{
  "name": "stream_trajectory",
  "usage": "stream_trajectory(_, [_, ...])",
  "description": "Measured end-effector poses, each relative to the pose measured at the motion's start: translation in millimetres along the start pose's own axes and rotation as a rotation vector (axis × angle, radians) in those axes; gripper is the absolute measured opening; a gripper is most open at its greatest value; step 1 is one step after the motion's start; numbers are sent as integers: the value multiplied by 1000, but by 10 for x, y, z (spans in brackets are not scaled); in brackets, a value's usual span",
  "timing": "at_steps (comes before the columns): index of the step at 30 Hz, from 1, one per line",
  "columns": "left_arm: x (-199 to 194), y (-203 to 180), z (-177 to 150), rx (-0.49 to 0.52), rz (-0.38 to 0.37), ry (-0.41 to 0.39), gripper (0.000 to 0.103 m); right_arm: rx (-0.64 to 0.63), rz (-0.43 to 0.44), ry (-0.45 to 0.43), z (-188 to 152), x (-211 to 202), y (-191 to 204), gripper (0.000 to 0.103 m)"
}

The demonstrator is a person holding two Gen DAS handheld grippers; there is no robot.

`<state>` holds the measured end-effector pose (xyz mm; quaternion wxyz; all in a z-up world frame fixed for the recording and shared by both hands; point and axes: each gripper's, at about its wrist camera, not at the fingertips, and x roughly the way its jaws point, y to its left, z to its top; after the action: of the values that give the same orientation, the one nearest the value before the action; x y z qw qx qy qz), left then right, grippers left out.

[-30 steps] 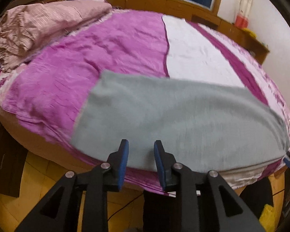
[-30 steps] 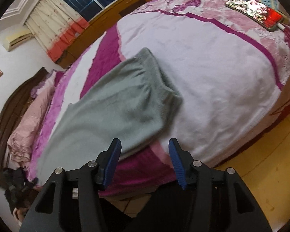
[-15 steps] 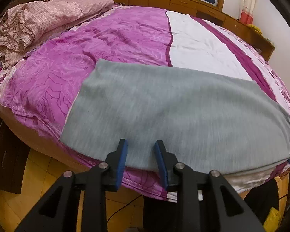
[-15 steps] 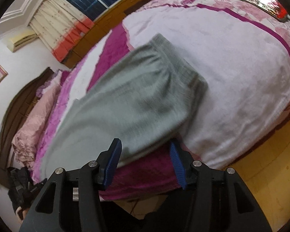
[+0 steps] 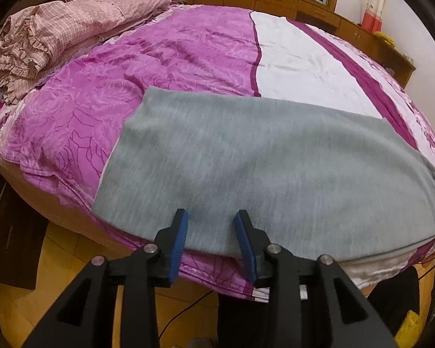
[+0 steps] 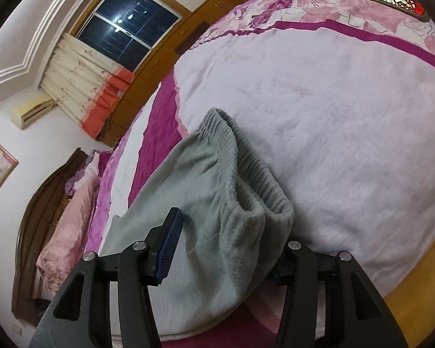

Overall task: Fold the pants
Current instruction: 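Move the right gripper to the waistband and close on it, then lift the waistband with the right gripper and fold it toward the leg cuffs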

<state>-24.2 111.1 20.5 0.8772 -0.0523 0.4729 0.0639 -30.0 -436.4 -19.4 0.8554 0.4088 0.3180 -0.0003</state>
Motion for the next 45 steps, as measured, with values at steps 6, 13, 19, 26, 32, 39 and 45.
stream_trajectory(6, [-11,13,16,-6,20,4,55,-84,-40,12,-4,48,96,44])
stream_trajectory(13, [-94,50,20,-20,10,13,74,-141,-66,56,28,77,168,48])
stream_trajectory(19, [-137,58,20,-12,3,19,75,-58,-88,52,86,70,171,48])
stream_trajectory(26, [-197,50,54,1,1,8,75,-35,-96,22,59,-33,157,43])
stream_trajectory(32, [-187,49,91,3,5,6,76,-6,-110,-3,129,-117,89,37])
stream_trajectory(39, [-126,16,141,10,-16,19,79,-2,-115,-16,174,-158,40,17])
stream_trajectory(45, [-105,-47,170,31,-45,24,79,-76,-120,-50,182,-271,192,13])
